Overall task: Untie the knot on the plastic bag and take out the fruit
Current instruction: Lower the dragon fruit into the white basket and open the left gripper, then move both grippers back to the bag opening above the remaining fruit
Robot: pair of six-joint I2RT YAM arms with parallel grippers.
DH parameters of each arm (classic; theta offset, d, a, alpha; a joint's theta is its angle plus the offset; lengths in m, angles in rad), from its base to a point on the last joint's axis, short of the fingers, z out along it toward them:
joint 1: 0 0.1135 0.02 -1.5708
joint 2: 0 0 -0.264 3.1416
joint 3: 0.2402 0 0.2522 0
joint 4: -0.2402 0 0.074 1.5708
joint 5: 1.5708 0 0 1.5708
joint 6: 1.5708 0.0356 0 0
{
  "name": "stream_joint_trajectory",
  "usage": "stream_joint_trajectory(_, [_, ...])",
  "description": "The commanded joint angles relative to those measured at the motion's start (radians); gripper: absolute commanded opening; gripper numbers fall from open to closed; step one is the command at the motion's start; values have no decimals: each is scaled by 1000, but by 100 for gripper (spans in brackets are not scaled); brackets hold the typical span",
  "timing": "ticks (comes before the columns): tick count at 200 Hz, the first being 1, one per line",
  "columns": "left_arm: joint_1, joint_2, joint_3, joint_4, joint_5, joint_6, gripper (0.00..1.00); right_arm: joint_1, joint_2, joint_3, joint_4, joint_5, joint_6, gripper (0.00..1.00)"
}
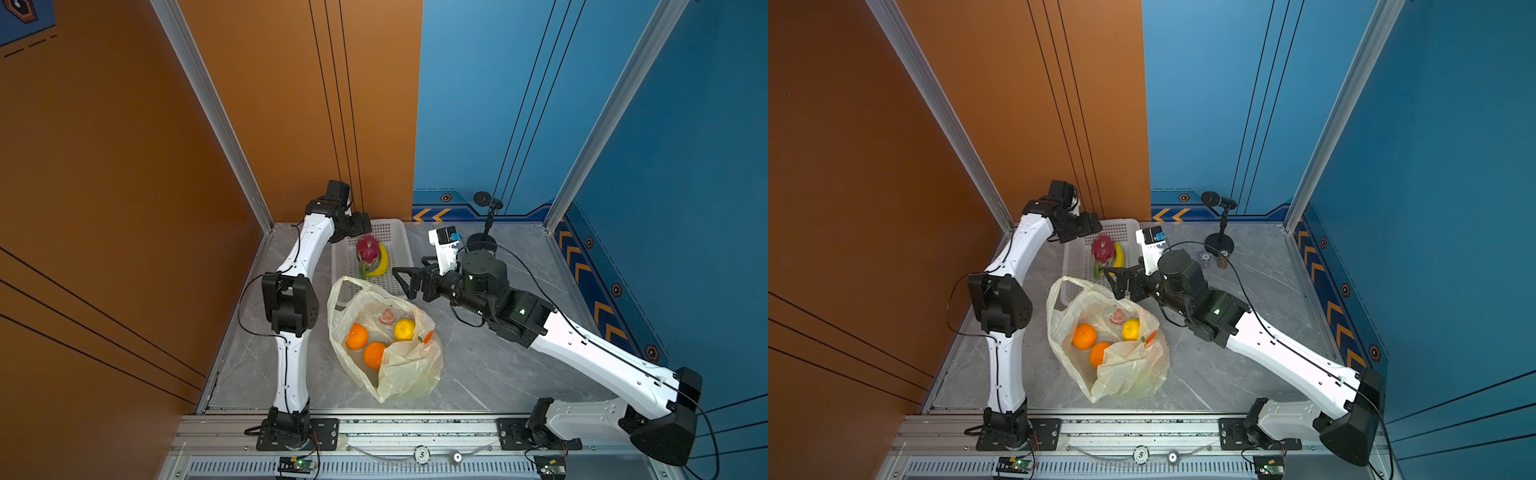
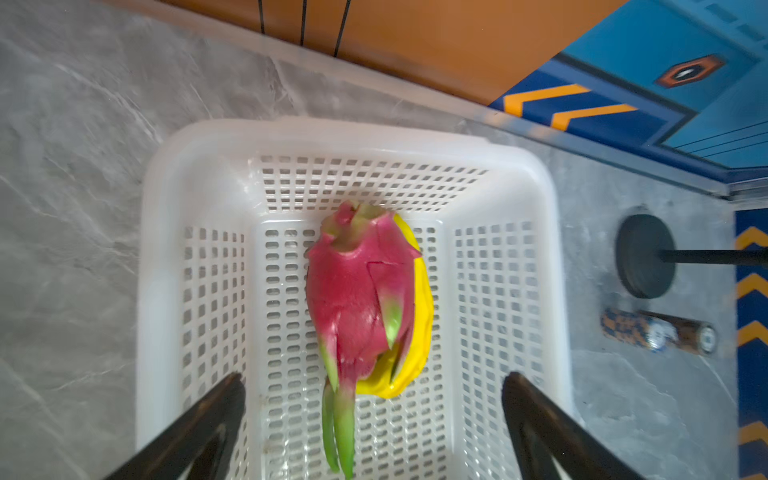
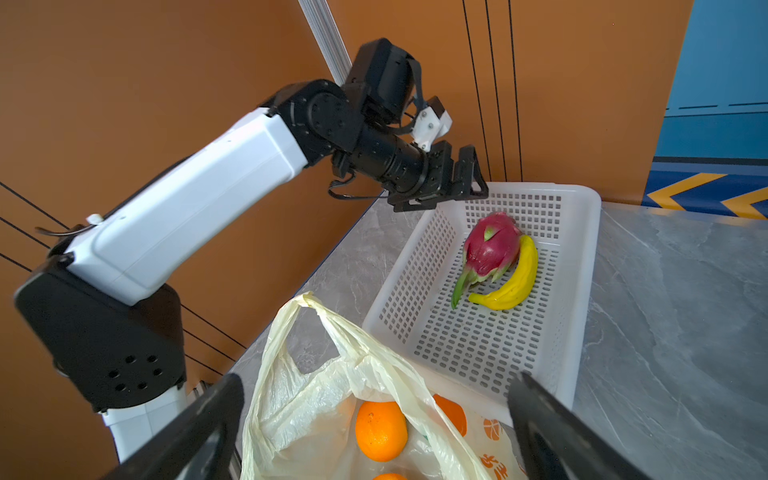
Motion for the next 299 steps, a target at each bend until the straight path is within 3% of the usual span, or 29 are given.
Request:
stream_joint_trajectory(1, [-15,-118,-67,-19,-16,12,97,2,-43,-30,-19,14,15,100])
stream_joint_trajectory(64, [-69,-488,-328,-18,14,16,97,6,-85,-45,-159,7,2,100])
stream_joint_trajectory(82, [-76,-610,-443,23,77,10,97,6,-85,-45,-210,-9,6,100])
stream_joint_trajectory(95, [-80,-698,-527,52,122,-1,97,9,-81,-41,-250,-22,14,97])
stream_joint_trajectory(132, [-126,-928,-724,36,100,0,97,30,-58,-43,-331,-55,25,90])
stream_joint_trajectory(164, [-255,-1069,-814,-70,-86,5,100,62,2,-40,-375,-57,50,85])
stream_joint_trajectory(205, [-451,-1149,-890,-145,-222,-67,87,117,98,-61,-347,-36,88,69])
stream_joint_trajectory(215, [-496,-1160,-917,-151,-240,-98,81,131,114,-74,-337,-38,95,67])
stream_joint_trajectory(255, [-636,-1180,-1063,-150,-279,-235,79,208,130,-191,-322,-33,137,59])
stream_joint_trajectory(299, [-809,-1237,-1327,-56,-296,-427,76,294,109,-328,-394,37,152,59])
